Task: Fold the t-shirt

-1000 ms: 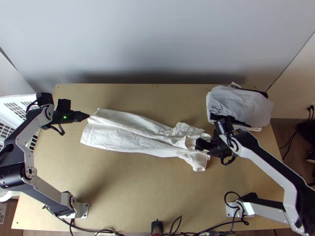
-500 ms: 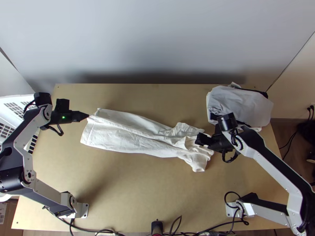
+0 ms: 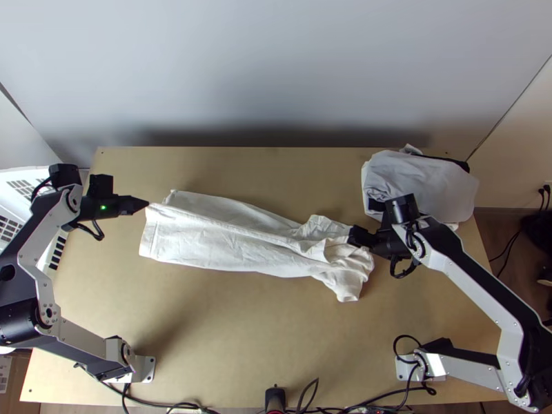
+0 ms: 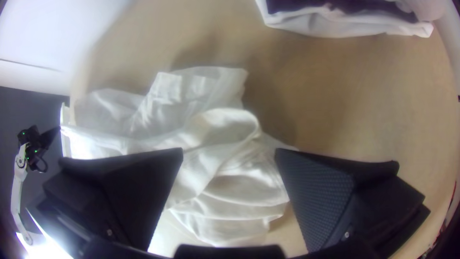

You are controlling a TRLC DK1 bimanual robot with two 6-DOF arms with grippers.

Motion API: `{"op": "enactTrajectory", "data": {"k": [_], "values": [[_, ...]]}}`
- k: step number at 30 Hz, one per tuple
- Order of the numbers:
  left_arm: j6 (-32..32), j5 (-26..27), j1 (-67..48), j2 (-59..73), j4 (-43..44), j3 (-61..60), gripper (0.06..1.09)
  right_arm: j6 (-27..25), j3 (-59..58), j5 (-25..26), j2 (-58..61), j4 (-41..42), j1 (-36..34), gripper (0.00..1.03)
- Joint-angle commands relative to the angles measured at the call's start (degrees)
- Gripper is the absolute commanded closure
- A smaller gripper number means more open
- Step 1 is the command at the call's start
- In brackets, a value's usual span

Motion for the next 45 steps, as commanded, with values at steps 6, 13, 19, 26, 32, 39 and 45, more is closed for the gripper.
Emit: {"op": "enactTrajectory", "data": {"k": [6,13,19,26,32,39,45], "values": [[-0.1,0.1,-0.2,-1.0,-0.3,-1.1,1.05,0.8,-1.2,2.1,3.4,2.6,-0.5,0.36],[0.1,0.1,0.4,-1.1,-0.4,-1.0,1.05,5.3,2.2,2.1,-3.0,-0.2,4.8,1.0],[-0.6,0.4,-1.1,-1.0,-0.3,-1.5,1.05,5.3,6.7,-2.3,-15.4,-0.9,23.1,1.0],[-1.4,0.5,-3.3,-1.0,0.0,-1.4,1.05,4.6,4.9,-4.4,-20.2,-2.5,33.5,1.0],[-1.3,1.1,-2.6,-1.0,-1.2,0.6,1.05,5.9,2.4,-11.9,-21.3,-9.4,33.0,1.0],[-1.4,1.7,-3.1,-1.0,-2.9,2.5,1.05,8.5,-2.0,-18.8,-21.3,-13.7,33.0,1.0],[-1.2,2.5,-2.8,-1.0,-5.7,4.0,1.05,8.2,-3.9,-23.1,-21.4,-18.8,32.6,1.0]]}}
